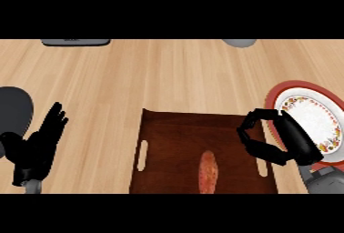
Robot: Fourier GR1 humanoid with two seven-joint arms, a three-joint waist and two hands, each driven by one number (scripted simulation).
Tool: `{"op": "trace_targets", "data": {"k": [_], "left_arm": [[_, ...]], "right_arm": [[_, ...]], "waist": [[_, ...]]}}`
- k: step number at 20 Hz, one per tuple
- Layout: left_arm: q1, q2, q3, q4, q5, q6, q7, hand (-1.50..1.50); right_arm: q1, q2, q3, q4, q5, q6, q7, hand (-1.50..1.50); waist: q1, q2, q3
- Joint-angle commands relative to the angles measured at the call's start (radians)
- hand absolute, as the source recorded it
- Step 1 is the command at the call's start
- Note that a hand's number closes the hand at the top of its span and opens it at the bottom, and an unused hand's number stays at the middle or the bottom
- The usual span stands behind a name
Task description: Pick the sweet potato from the tray and place it in the plate
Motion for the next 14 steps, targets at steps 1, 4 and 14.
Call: {"op": "trace_targets", "data": {"k": [1,4,14], "left_arm": [[-0.001,-0.05,-0.065,0.063,-0.054,0.029,-0.002,0.0],[-0.01,-0.074,-0.069,0.066,-0.06,0.048,-0.003,0.0],[-0.053,-0.125,-0.105,0.108,-0.102,0.046,0.003,0.0]], "right_arm": [[0.072,0.005,0.116,-0.032,0.307,-0.192,-0.082,1.5],[0.23,0.261,0.025,0.047,-0.083,-0.197,-0.195,1.5],[0.232,0.078,0.115,0.063,0.041,0.038,-0.385,-1.5]], "waist": [[-0.028,0.006,0.009],[-0.018,0.022,0.018],[0.016,0.009,0.01]]}}
